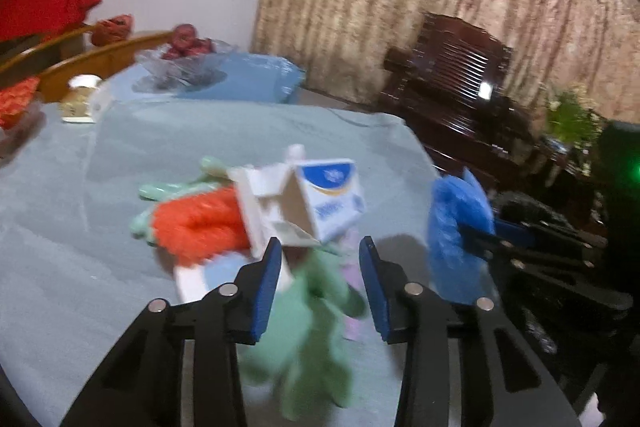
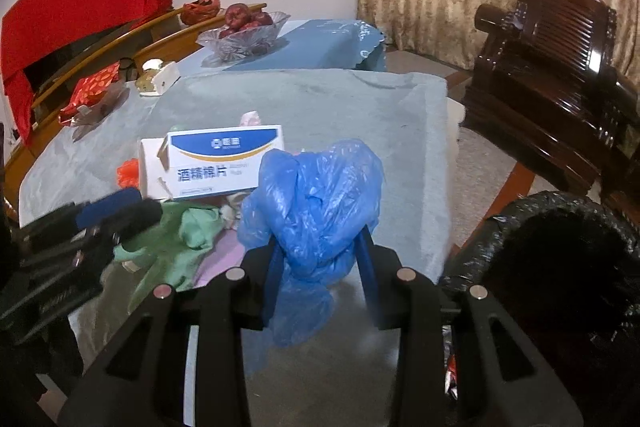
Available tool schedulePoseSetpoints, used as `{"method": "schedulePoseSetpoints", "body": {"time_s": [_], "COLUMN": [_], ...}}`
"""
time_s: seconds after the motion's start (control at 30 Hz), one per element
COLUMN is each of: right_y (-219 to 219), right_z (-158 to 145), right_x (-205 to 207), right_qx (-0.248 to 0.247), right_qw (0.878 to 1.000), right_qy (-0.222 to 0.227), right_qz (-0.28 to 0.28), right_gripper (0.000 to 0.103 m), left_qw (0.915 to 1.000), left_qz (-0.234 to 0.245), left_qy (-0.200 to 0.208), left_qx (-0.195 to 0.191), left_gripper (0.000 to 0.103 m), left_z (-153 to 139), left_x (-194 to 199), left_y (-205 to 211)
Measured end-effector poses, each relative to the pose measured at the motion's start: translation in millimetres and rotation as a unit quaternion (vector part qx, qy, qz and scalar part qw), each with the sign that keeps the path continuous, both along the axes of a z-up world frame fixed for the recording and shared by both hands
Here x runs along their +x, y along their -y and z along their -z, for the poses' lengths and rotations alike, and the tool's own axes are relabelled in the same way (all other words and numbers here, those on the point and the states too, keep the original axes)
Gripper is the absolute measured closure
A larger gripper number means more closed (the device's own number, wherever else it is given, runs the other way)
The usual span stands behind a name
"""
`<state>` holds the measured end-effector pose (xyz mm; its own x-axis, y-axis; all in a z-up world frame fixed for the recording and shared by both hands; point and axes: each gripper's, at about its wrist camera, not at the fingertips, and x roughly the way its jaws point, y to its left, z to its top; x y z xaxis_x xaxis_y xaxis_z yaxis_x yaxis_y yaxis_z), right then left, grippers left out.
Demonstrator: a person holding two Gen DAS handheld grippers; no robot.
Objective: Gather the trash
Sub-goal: 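Grasp the blue plastic gloves with the right gripper and lift them, then grasp the white alcohol-pad box with the left gripper while the right gripper holds the gloves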
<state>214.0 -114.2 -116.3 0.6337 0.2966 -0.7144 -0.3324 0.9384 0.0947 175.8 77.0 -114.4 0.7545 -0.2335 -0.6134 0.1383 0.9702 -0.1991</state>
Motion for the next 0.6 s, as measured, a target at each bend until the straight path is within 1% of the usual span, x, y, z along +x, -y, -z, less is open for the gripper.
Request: {"method": "schedulePoseSetpoints", "body": {"time_s": [0.03, 0.1, 0.33, 0.4, 0.6], "right_y": [2.9, 7.9, 13.6, 11.3, 8.3], "right_z": [0.1, 0.6, 4.7, 4.9, 4.9], "right_x": [0.4, 0.7, 2.0, 2.7, 3.2], "right_qx": [-0.001, -0.001, 0.001, 0.002, 0.001], "right_qw": [1.000, 1.000, 1.000, 1.000, 1.000], "right_qy": [-0.001, -0.002, -0.005, -0.006, -0.004], "right_qz": [0.004, 0.009, 0.013, 0.013, 0.006], "right_gripper": [0.070, 0.070, 0.070, 0.070, 0.069], "left_qw": [0.9999, 1.0000, 0.9980, 0.9975, 0.9975], "left_qz": [0.010, 0.006, -0.050, -0.057, -0.054], "left_qy": [-0.002, 0.000, 0.021, 0.021, 0.009], "left_qx": [-0.003, 0.007, 0.033, 0.037, 0.044], "left_gripper": [0.063, 0.063, 0.060, 0.059, 0.061], "left_z": [0.8, 1.2, -6.7, -5.9, 3.7], "left_x": [-1.0, -2.5, -4.0, -0.4, 19.9], "left_y": [2.8, 4.5, -13.6, -17.2, -20.3]}}
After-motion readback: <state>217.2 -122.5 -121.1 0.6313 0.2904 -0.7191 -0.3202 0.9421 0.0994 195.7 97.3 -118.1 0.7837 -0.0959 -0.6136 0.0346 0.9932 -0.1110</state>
